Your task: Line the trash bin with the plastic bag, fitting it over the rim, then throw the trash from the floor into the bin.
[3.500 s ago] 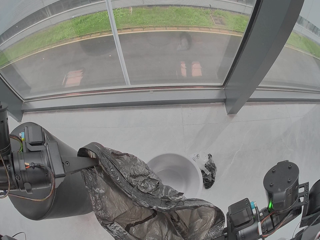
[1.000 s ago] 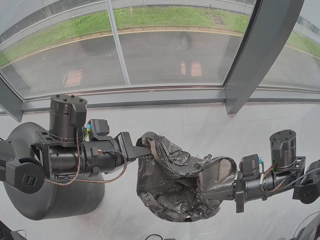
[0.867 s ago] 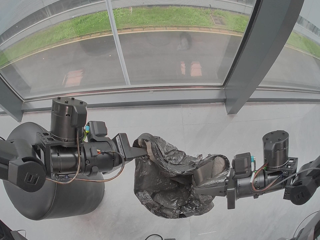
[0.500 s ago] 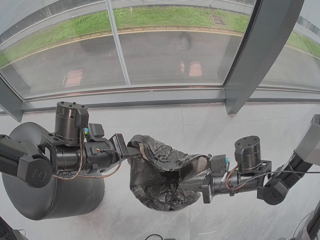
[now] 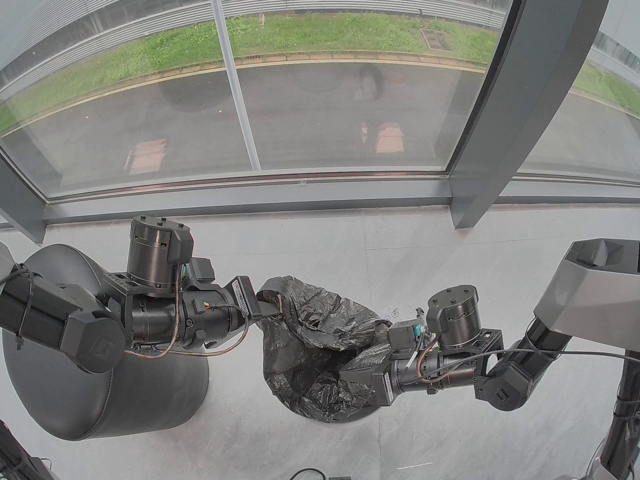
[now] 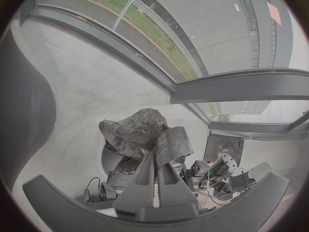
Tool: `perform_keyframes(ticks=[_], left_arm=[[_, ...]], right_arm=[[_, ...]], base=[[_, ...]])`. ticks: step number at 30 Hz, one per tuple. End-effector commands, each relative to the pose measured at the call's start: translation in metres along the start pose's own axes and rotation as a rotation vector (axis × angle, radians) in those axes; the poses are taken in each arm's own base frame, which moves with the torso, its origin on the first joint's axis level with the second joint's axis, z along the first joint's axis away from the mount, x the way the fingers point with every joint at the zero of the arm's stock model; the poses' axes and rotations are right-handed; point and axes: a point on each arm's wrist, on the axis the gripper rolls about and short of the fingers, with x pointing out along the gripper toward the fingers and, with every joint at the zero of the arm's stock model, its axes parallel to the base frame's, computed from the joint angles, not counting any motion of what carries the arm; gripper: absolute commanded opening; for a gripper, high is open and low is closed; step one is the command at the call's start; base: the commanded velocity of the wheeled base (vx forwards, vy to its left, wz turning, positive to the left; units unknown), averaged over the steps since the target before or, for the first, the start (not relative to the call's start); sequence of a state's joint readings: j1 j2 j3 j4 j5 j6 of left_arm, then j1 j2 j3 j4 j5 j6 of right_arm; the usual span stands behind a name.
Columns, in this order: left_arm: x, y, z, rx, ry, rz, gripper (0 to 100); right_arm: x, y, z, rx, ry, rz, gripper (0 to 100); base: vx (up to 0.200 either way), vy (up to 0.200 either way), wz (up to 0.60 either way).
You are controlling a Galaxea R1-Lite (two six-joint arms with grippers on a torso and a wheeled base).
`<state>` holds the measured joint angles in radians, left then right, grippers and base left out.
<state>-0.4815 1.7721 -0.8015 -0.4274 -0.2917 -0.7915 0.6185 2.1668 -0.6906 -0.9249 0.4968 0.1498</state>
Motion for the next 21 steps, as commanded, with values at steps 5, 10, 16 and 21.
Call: perform_keyframes(ticks=[5,10,16,21], left_arm=[[0.015,0.014,-0.002,-0.022,0.03,0.044,0],[0.019,0.018,-0.005,-0.029,0.047,0.06,0],[0.017,0.023,-0.011,-0.036,0.065,0.074,0],[0.014,0.022,-0.012,-0.037,0.064,0.074,0]], right_arm=[[0.006,-0.01,-0.01,0.021,0.029,-0.015,0],[-0.003,-0.006,-0.021,0.039,0.063,-0.02,0],[-0.024,0.003,-0.041,0.038,0.059,-0.019,0],[-0.035,0.006,-0.056,0.046,0.062,-0.023,0]], base=[[0.0,0.0,0.0],[0.0,0.0,0.0],[0.0,0.0,0.0],[0.0,0.0,0.0]])
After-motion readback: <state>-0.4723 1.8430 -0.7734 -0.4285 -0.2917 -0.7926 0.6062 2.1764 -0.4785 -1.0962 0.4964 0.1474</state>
